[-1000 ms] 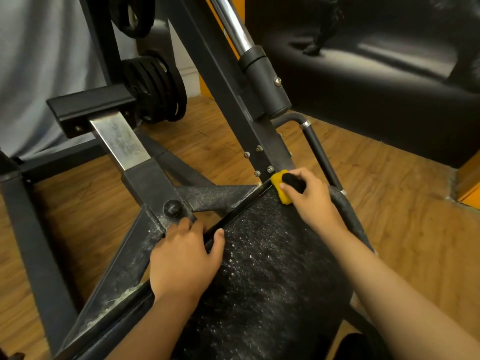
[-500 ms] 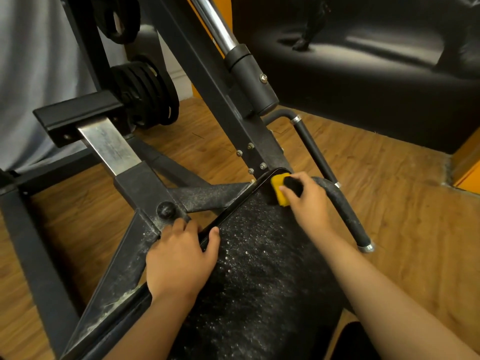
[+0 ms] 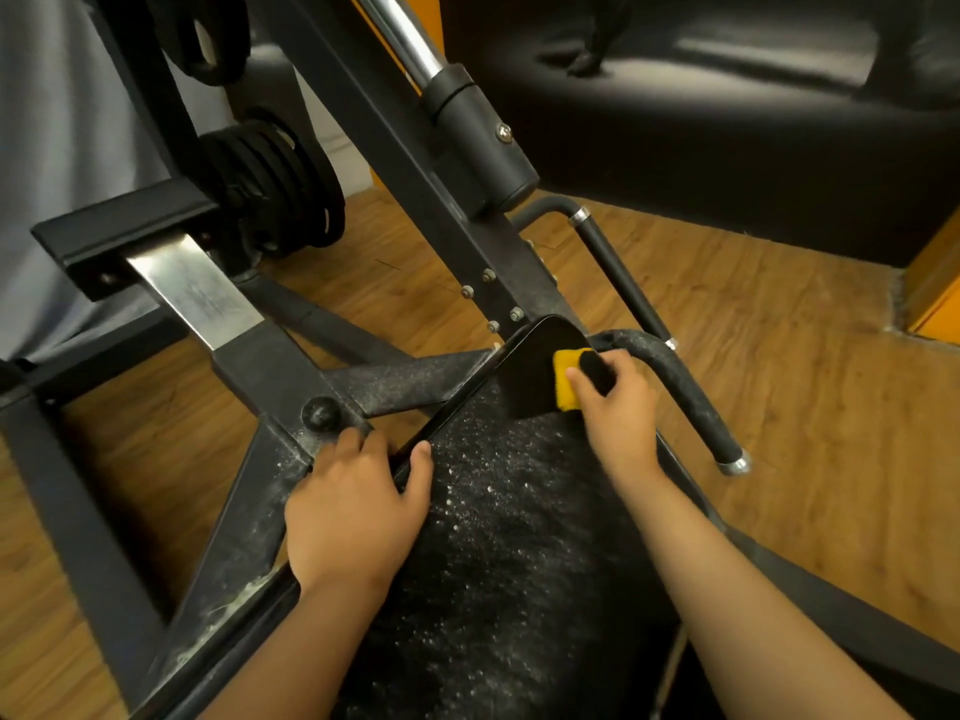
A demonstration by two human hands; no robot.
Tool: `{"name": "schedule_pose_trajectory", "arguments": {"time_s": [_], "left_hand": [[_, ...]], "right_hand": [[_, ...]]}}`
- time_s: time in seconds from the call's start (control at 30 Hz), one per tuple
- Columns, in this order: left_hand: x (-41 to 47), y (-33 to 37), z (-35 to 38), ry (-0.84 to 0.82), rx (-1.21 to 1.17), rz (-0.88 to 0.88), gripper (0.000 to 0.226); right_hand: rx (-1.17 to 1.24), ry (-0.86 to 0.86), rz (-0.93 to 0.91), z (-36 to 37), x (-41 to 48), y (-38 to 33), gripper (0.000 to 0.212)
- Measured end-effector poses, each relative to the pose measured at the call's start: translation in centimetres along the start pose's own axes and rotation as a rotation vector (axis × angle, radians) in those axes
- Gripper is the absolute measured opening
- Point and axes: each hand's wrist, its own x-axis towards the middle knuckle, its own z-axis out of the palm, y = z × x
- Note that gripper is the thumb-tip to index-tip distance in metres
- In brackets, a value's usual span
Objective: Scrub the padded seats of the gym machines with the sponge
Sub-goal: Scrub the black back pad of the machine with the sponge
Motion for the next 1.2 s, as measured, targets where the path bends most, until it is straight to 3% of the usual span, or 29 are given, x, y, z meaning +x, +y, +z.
{"name": "schedule_pose_trajectory", "arguments": {"time_s": [0.13, 0.3, 0.37, 0.53, 0.73, 0.83, 1.0, 1.2], "left_hand": [[0.0, 0.0, 0.0, -0.007, 0.003, -0.008, 0.048], [0.0, 0.1, -0.1, -0.002, 0.003, -0.012, 0.049], [0.0, 0.1, -0.1, 0.000, -0.007, -0.009, 0.048], [0.0, 0.0, 0.1, -0.011, 0.008, -0.007, 0.050], [-0.1, -0.1, 0.0, -0.008, 0.001, 0.000, 0.050], [0.0, 0.0, 0.0, -0.031, 0.019, 0.000, 0.050], [0.0, 0.0, -0.2, -0.031, -0.007, -0.008, 0.051], [0.2, 0.0, 0.1, -0.021, 0.012, -0.002, 0.052]], "right_hand": [[-0.021, 0.117, 0.125, 0.2, 0.8, 0.6, 0.025], [0.093, -0.080, -0.096, 2.6, -0.9, -3.6, 0.016], [0.115, -0.075, -0.103, 2.7, 0.1, -3.8, 0.015], [0.078, 0.164, 0.210, 0.1, 2.1, 1.1, 0.021], [0.028, 0.261, 0.494, -2.1, 0.9, 5.7, 0.027], [0.085, 0.253, 0.432, -1.1, 1.7, 3.8, 0.023], [0.121, 0.046, 0.111, 0.4, 1.3, 0.9, 0.013], [0.073, 0.304, 0.475, -1.7, -1.5, 5.9, 0.015]]}}
